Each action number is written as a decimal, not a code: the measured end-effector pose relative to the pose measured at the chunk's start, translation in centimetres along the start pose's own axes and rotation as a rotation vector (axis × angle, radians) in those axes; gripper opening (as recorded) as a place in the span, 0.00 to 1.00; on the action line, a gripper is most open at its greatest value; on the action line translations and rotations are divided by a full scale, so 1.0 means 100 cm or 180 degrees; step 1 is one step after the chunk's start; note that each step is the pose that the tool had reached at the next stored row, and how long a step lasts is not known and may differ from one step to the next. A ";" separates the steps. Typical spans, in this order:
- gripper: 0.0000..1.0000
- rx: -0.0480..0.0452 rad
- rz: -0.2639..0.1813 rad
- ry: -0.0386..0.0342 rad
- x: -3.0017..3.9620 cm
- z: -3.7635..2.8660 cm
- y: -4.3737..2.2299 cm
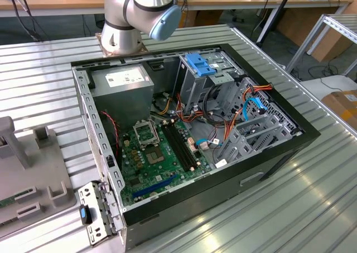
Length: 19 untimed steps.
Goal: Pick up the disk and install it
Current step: 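Pick up the disk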
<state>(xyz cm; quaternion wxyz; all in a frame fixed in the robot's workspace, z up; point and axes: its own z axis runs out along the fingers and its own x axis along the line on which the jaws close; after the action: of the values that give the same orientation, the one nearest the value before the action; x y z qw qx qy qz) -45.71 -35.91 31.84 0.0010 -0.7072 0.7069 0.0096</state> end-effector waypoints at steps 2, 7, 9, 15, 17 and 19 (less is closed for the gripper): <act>0.56 -0.0001 -0.0028 0.0001 0.0001 0.0001 -0.0001; 0.56 0.0001 -0.0029 0.0002 0.0000 0.0035 -0.0009; 0.56 0.0001 -0.0029 0.0002 0.0001 0.0042 -0.0011; 0.56 0.0000 -0.0030 0.0002 0.0002 0.0083 -0.0012; 0.56 0.0000 -0.0029 0.0002 0.0002 0.0084 -0.0012; 0.56 0.0001 -0.0030 0.0002 0.0002 0.0085 -0.0012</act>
<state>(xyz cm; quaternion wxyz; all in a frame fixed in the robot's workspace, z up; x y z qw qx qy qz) -45.60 -35.92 30.99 0.0009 -0.7105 0.7036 0.0093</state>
